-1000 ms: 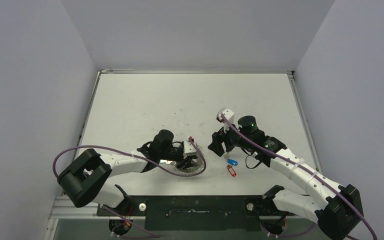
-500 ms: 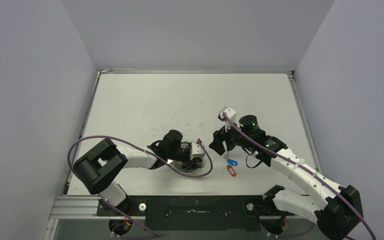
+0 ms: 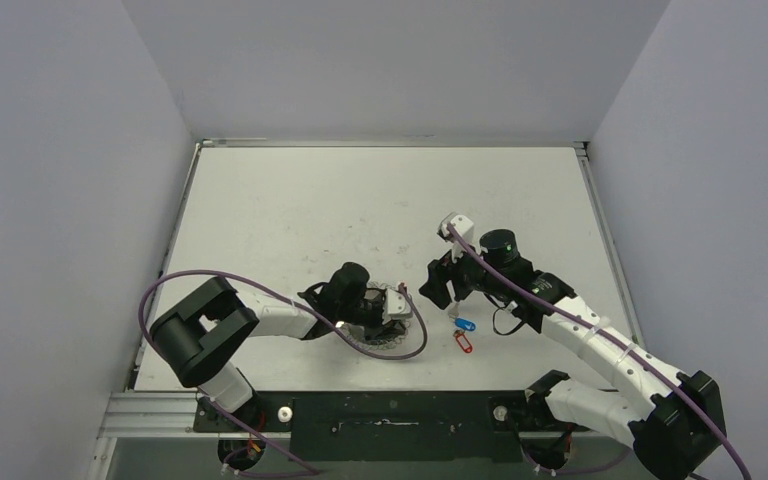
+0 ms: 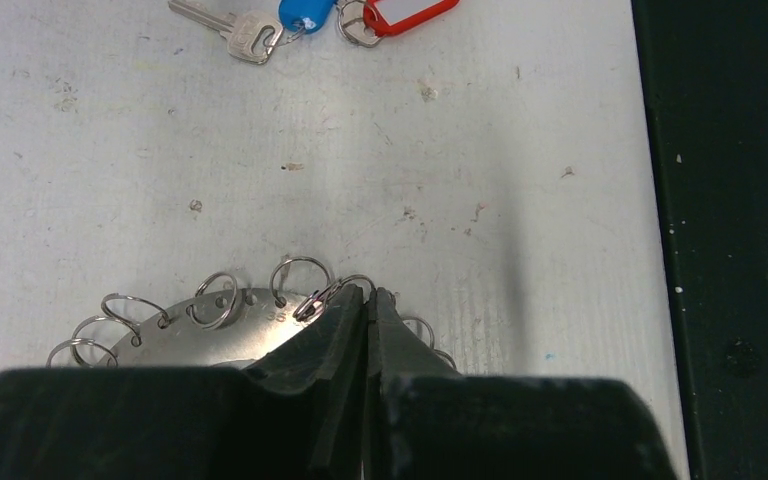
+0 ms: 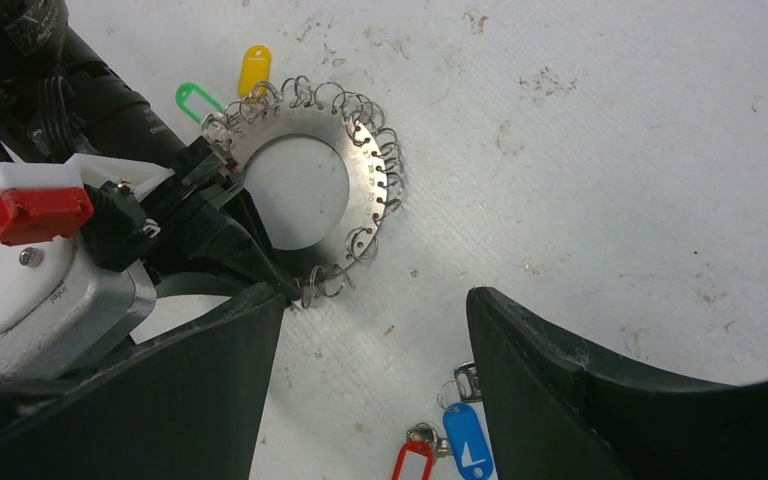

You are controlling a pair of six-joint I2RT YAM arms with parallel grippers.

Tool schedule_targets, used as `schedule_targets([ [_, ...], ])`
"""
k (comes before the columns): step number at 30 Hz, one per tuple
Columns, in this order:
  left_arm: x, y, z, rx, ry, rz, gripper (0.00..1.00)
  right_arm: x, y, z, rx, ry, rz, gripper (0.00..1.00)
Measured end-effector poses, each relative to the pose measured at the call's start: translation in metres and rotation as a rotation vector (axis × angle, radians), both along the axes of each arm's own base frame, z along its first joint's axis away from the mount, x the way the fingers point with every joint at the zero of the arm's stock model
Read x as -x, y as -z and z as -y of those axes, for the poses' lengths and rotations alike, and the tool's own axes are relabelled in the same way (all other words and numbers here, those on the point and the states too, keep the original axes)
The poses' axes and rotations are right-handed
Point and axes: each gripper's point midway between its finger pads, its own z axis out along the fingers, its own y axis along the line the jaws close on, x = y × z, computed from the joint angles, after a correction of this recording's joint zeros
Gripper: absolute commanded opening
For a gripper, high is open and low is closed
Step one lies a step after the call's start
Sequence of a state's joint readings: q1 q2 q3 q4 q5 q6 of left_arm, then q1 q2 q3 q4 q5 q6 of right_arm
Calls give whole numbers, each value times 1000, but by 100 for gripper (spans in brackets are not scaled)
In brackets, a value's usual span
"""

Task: Put the keys on the keyring

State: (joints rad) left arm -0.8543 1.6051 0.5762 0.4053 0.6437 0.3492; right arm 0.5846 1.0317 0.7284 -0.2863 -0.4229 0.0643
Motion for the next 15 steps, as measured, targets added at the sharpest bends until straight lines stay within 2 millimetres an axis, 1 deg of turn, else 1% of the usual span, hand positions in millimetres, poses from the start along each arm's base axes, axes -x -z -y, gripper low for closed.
schedule_targets([
  [7, -4, 3, -1, -32, -9, 33, 1, 0, -1, 1, -2, 3, 3, 68],
  [9, -4, 3, -2, -43, -14, 43, 3, 0, -2, 1, -4, 4, 6, 68],
  [10, -5, 3, -3, -48, -17, 48, 5, 0, -3, 1, -5, 3, 7, 68],
  [11, -5, 2, -4, -52, -18, 54, 9, 0, -3, 1, -5, 3, 8, 68],
  [13, -6, 1, -6, -58, -24, 67, 24, 0, -3, 1, -5, 4, 8, 68],
  [15, -6, -2, -8, -58, -26, 80, 31, 0, -3, 1, -5, 3, 8, 68],
])
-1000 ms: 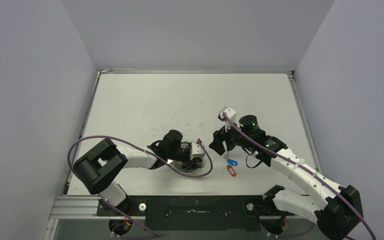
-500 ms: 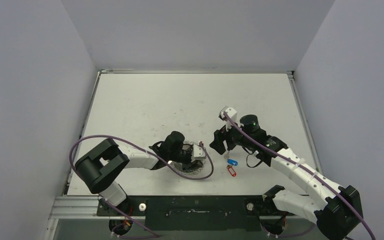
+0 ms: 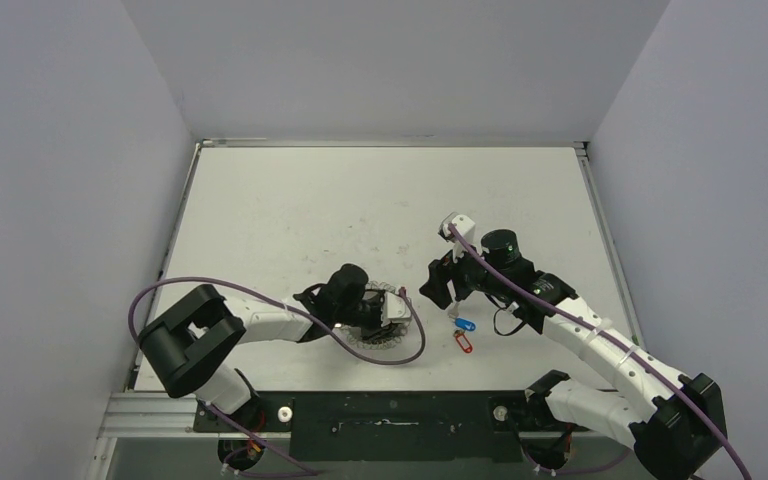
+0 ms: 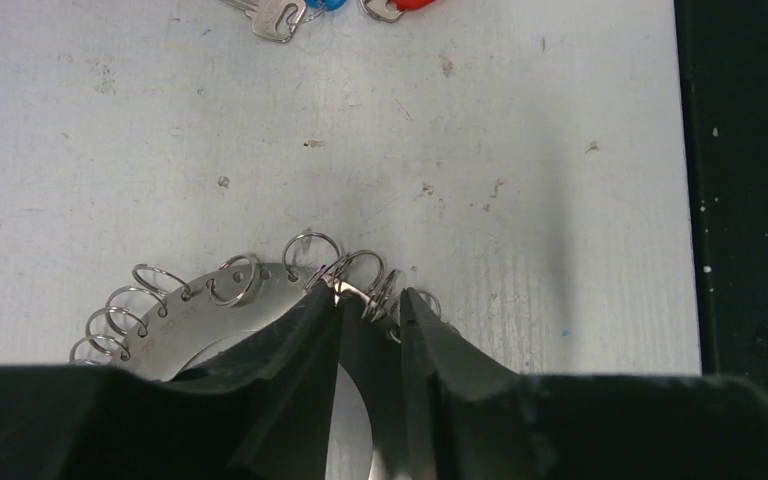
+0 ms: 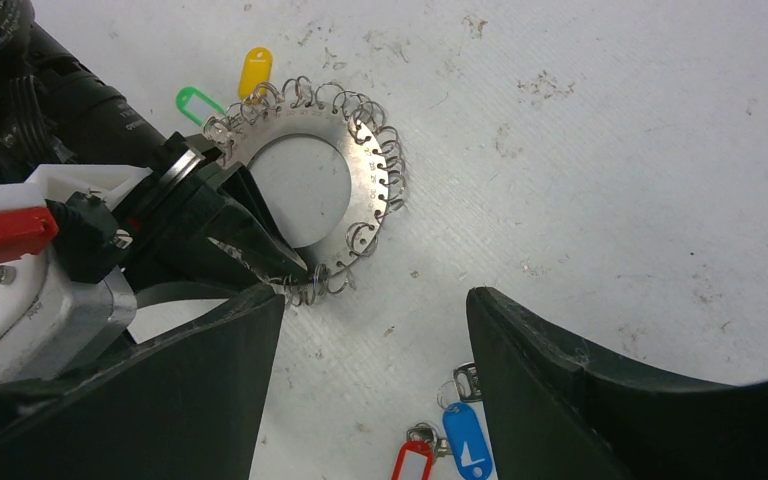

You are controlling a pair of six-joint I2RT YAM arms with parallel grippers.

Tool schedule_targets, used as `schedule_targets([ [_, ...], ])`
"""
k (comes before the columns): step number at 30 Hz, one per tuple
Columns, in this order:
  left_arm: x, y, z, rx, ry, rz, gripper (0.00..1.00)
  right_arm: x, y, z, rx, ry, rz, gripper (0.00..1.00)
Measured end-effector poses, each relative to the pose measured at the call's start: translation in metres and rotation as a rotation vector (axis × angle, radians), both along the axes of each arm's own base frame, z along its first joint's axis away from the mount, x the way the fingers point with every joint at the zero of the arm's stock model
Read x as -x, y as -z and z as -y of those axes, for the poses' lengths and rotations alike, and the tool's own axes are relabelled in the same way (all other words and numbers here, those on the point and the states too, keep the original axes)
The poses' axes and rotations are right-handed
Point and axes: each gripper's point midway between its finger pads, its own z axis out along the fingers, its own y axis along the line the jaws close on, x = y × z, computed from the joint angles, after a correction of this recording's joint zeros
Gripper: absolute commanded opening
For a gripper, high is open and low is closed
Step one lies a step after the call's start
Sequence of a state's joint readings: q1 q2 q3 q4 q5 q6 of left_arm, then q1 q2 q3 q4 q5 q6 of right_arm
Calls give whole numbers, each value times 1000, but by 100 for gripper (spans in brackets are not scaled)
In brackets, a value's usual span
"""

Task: Put the keys on the keyring

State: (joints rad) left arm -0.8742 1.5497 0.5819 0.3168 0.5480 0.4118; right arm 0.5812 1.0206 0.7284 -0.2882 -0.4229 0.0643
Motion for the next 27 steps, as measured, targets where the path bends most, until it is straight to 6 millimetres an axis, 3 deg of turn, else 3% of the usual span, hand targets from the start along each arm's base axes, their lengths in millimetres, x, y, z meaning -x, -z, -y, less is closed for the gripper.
schedule_targets([
  [14, 2, 1, -6, -17, 6, 44, 36, -1, 0, 1, 0, 4, -1, 68],
  [18, -1, 4, -9, -35, -31, 35, 42, -1, 0, 1, 0, 6, -2, 69],
  [22, -9, 0, -13, -41, -160, -23, 48, -1, 0, 2, -4, 13, -8, 69],
  [27, -23, -21, -12, -32, -385, -162, 49, -3, 0, 3, -9, 33, -19, 70],
])
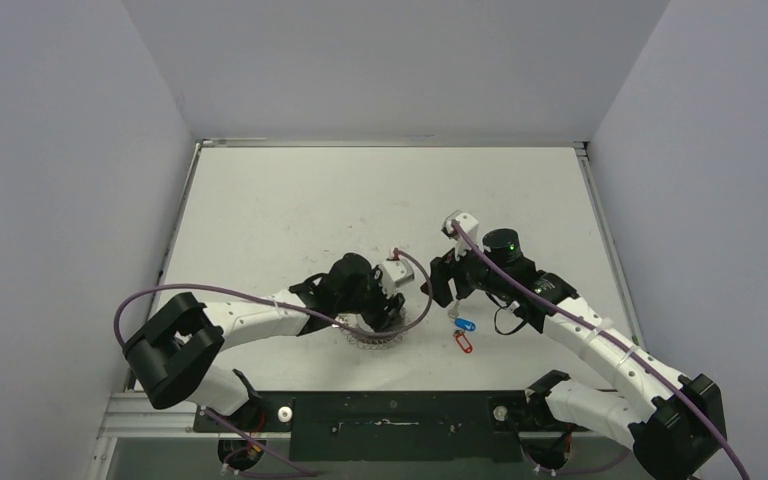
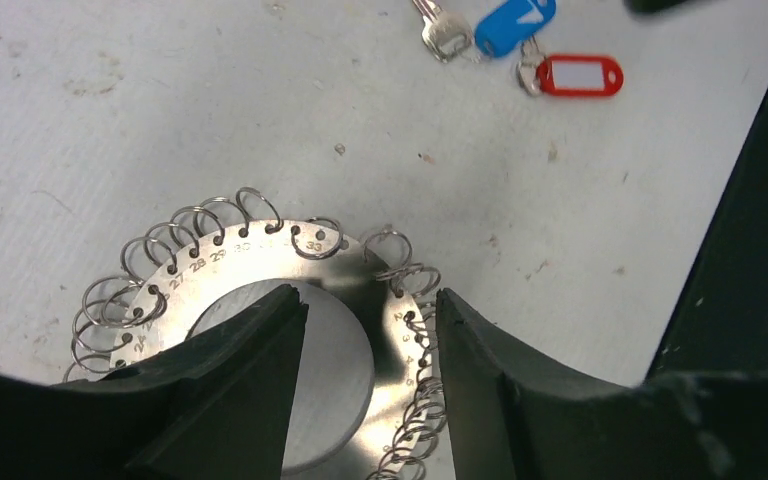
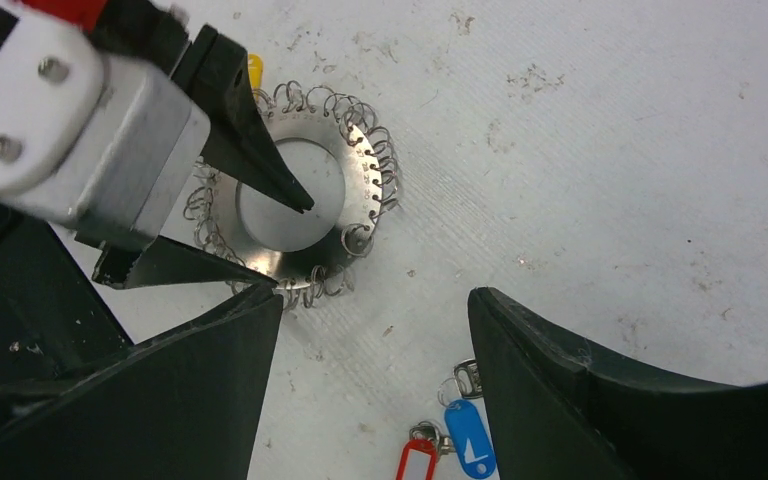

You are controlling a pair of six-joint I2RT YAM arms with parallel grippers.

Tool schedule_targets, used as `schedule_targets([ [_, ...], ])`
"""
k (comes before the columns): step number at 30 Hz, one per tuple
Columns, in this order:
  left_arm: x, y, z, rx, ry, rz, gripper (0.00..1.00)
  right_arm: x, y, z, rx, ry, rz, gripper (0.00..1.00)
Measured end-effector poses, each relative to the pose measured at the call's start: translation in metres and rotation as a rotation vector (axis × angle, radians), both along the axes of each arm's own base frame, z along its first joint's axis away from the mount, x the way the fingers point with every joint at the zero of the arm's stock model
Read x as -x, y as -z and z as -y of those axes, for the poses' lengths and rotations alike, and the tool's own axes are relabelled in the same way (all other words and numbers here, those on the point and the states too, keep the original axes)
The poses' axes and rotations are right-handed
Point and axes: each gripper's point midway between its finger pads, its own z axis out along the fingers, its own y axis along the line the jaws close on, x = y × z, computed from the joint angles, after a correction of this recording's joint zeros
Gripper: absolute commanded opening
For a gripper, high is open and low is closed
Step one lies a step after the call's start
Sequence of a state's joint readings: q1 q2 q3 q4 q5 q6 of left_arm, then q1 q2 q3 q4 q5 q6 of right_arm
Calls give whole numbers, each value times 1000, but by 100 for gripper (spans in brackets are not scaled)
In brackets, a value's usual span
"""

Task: Put the keys on the keyring

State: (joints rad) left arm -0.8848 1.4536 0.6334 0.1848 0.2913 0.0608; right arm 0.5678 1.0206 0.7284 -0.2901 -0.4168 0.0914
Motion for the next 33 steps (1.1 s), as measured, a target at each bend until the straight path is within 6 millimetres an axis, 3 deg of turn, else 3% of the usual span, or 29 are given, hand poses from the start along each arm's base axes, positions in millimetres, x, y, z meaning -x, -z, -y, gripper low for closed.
schedule_targets([
  [5, -8, -23, 6, 13, -185, -168, 49, -4, 0, 4, -3, 42, -12, 70],
  [12, -6, -21, -9, -47, -417, -448, 49, -13, 2, 14, -5, 137, -35, 70],
  [16, -11, -16, -32, -81, -555, -586, 49, -16, 2, 17, -16, 177, -52, 70],
  [19, -22, -9, -61, -74, -699, -691, 49, -17, 8, 16, -13, 187, -76, 70],
  [22, -24, 2, -96, -54, -850, -779, 49, -18, 24, 13, 10, 186, -128, 70],
  [26, -10, 12, -132, -33, -1001, -875, 49, -19, 52, 6, 46, 174, -233, 70],
  [33, 5, 30, -154, 10, -1111, -1005, 49, -30, 76, -14, 67, 129, -322, 67],
])
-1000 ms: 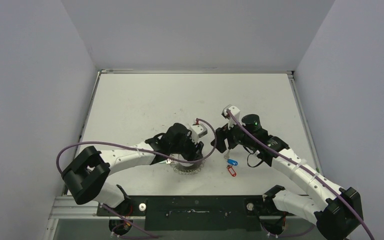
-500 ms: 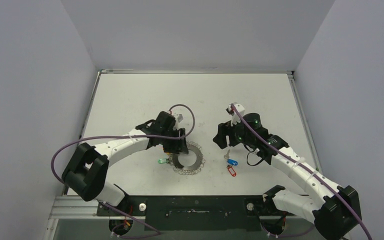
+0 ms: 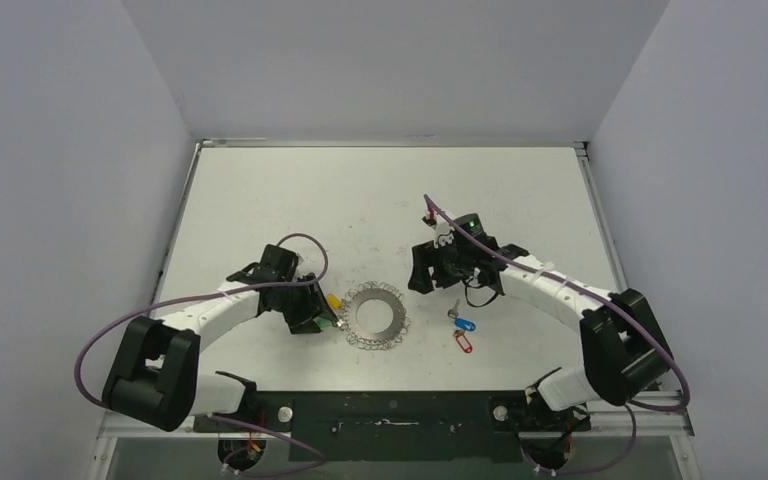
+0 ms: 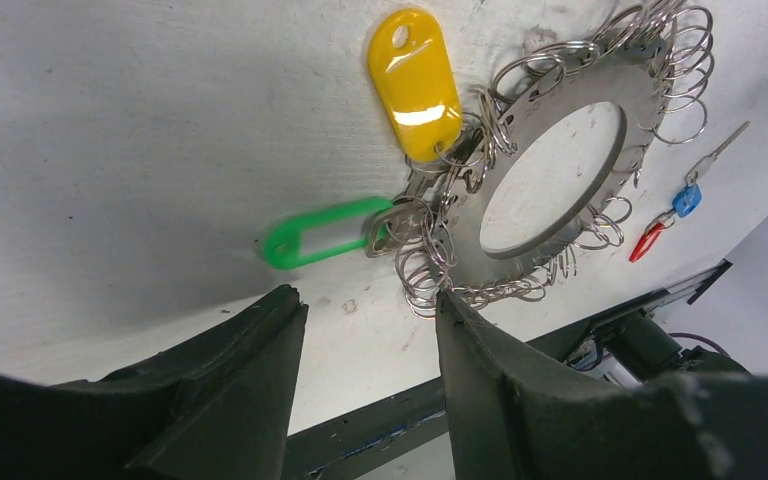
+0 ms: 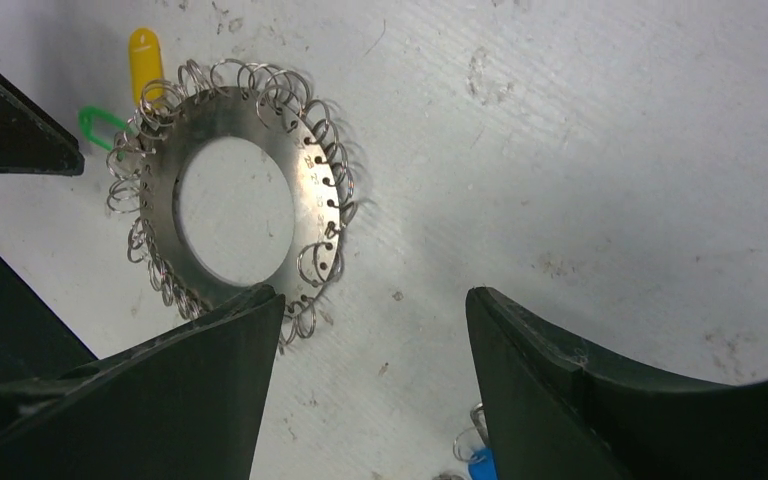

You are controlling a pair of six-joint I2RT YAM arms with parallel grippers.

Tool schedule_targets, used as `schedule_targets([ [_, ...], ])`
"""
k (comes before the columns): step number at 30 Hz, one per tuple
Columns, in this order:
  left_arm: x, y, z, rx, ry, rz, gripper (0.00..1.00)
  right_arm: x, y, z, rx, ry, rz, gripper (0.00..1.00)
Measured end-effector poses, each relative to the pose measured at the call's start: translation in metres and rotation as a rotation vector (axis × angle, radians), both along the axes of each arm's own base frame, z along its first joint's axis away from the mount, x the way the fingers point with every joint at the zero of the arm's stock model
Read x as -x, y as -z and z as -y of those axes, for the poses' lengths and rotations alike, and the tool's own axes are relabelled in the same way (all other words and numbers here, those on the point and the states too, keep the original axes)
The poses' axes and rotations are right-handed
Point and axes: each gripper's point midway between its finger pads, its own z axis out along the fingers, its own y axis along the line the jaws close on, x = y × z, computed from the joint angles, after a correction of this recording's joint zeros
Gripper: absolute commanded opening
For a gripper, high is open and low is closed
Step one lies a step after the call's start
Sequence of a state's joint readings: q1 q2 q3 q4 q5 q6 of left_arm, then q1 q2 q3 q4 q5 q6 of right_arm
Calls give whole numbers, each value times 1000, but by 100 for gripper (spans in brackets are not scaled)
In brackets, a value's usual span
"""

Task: Put the keys on the keyring

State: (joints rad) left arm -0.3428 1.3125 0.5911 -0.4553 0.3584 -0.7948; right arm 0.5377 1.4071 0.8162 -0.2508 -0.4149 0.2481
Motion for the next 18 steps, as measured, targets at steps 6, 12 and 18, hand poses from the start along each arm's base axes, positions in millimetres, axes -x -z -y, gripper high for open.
schedule_targets([
  [6, -8, 7, 8, 44, -16, -9, 47, -8, 19, -21, -1, -47, -61, 62],
  [12, -17, 7, 20, 101, -16, -24, 47, 4, 43, -28, 10, -72, -145, 59],
  [18, -27, 7, 26, 123, -20, -18, 44, 7, 39, -37, -18, -90, -143, 54],
])
